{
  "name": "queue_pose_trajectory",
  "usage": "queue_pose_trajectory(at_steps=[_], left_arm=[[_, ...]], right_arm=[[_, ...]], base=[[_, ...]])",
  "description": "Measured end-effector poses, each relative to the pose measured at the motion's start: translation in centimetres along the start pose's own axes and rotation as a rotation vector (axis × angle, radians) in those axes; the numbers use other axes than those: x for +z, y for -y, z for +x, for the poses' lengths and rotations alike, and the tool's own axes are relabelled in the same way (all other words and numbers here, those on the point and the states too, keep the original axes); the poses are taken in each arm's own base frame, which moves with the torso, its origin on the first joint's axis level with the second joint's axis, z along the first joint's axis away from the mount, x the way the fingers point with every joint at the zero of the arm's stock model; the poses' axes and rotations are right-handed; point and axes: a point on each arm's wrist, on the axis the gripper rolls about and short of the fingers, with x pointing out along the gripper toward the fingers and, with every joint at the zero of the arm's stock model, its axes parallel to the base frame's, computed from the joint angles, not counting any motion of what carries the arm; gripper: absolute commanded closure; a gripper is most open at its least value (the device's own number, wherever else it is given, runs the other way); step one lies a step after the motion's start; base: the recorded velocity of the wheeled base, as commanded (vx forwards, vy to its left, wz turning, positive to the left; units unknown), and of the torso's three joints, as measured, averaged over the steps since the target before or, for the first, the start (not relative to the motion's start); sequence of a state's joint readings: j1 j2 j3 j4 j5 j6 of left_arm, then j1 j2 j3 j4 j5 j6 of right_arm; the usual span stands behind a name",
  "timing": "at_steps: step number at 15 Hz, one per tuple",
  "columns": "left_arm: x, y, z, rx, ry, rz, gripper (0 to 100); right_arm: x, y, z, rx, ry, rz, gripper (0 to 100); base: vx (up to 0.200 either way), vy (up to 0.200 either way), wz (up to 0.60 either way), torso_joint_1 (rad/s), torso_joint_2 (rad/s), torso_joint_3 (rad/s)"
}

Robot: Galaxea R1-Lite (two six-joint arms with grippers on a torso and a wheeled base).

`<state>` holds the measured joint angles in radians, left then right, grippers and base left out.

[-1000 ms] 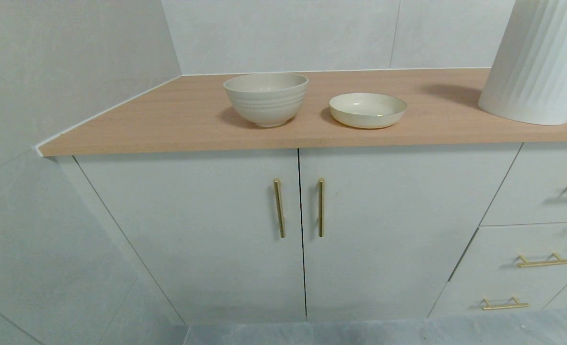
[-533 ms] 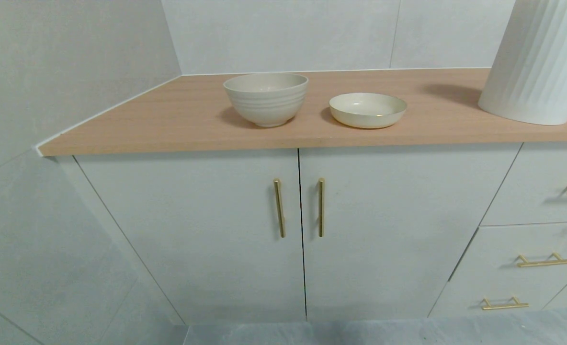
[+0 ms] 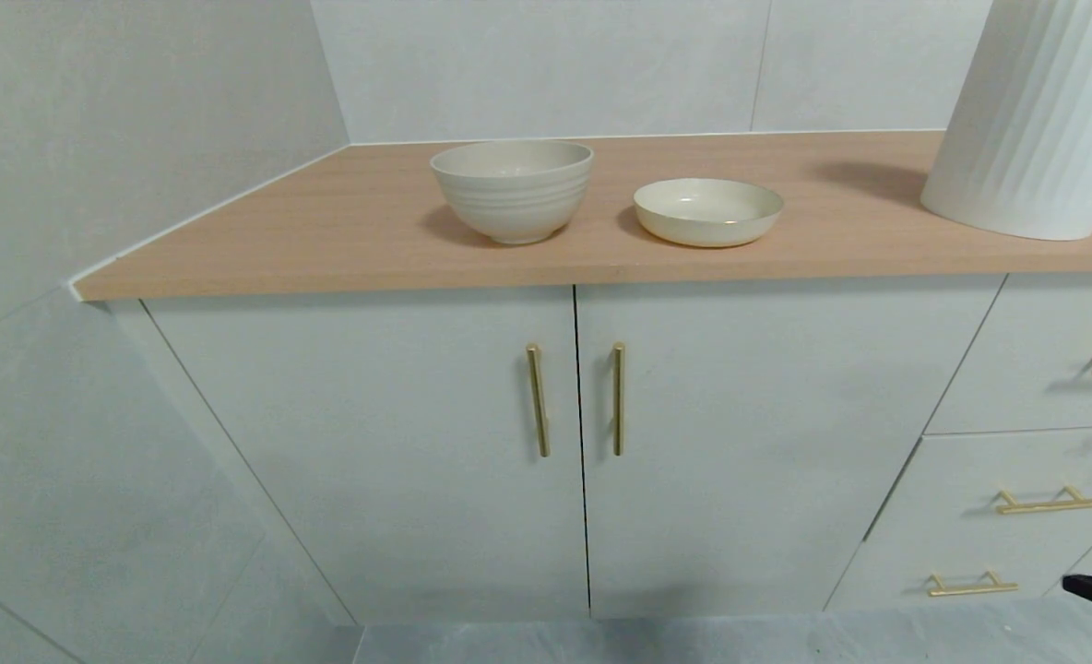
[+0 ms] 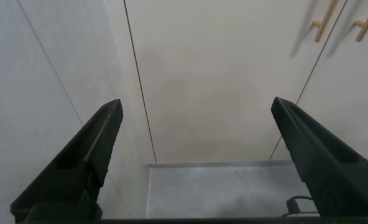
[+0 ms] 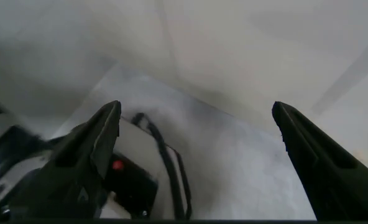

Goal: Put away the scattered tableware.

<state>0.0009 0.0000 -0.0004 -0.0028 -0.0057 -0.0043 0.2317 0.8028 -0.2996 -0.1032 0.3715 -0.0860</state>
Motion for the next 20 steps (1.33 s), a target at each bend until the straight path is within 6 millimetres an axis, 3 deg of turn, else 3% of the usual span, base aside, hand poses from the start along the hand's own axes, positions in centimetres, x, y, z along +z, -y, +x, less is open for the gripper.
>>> queue_pose_trajectory(at_steps=[5, 8, 12, 20], left_arm=[[0.0, 0.0, 0.0, 0.0, 0.0, 0.001, 0], [0.0, 0.0, 0.0, 0.0, 0.0, 0.001, 0], [0.0, 0.0, 0.0, 0.0, 0.0, 0.001, 0], [0.0, 0.0, 0.0, 0.0, 0.0, 0.001, 0]], right_arm=[[5.4, 0.9, 7.0, 0.122, 0.032, -0.068, 0], [7.8, -0.6, 10.7, 0.235, 0.042, -0.1, 0], [7.8, -3.7, 13.9, 0.372, -0.025, -0.067, 0], [10.2, -4.7, 17.8, 0.429, 0.136, 0.155, 0]], base=[[0.0, 0.0, 0.0, 0.0, 0.0, 0.0], [0.0, 0.0, 0.0, 0.0, 0.0, 0.0], [0.0, 0.0, 0.0, 0.0, 0.0, 0.0], [0.0, 0.0, 0.0, 0.0, 0.0, 0.0]])
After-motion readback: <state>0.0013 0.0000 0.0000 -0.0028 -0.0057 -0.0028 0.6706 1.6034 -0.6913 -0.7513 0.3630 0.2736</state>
